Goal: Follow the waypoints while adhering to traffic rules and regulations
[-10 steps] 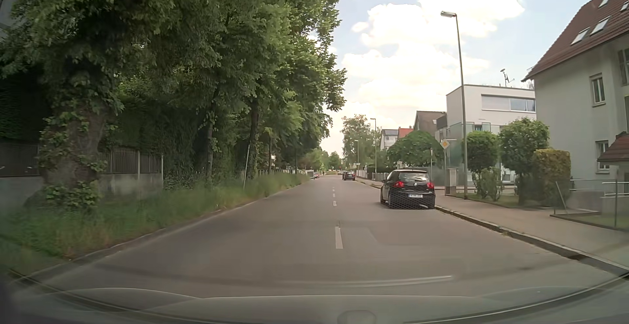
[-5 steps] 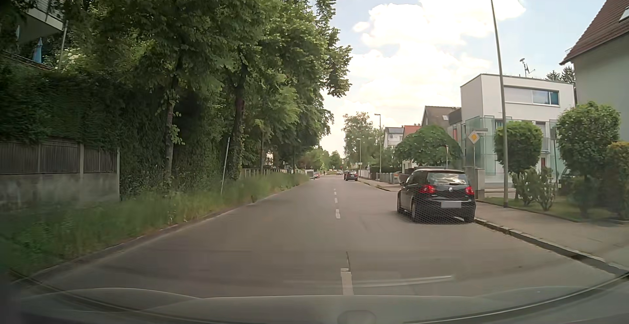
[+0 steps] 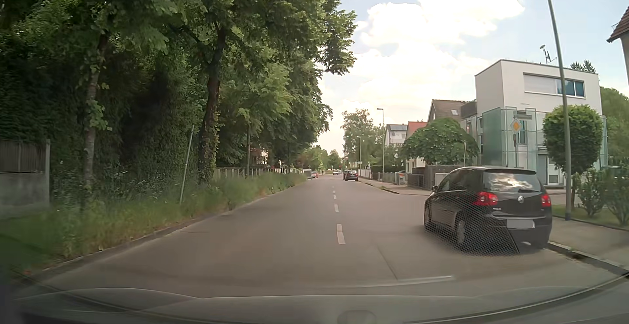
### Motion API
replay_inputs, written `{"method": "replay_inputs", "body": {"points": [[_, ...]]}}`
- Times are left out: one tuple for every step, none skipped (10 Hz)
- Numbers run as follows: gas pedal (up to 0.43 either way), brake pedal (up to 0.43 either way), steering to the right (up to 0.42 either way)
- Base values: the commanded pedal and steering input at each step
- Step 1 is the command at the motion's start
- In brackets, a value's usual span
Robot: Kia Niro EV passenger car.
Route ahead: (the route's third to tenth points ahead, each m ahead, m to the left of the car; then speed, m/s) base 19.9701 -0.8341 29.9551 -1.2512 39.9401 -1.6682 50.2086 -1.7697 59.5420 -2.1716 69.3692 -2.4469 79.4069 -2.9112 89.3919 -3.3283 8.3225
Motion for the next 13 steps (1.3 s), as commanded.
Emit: {"method": "replay_inputs", "body": {"points": [[0.02,0.0,0.009],[0.02,0.0,0.012],[0.039,0.0,0.016],[0.039,0.0,0.017],[0.039,0.0,0.016],[0.039,0.0,0.013],[0.039,0.0,0.013],[0.039,0.0,0.017],[0.039,0.0,0.02],[0.039,0.0,0.021],[0.047,0.0,0.025],[0.047,0.0,0.029],[0.047,0.0,0.032]]}}
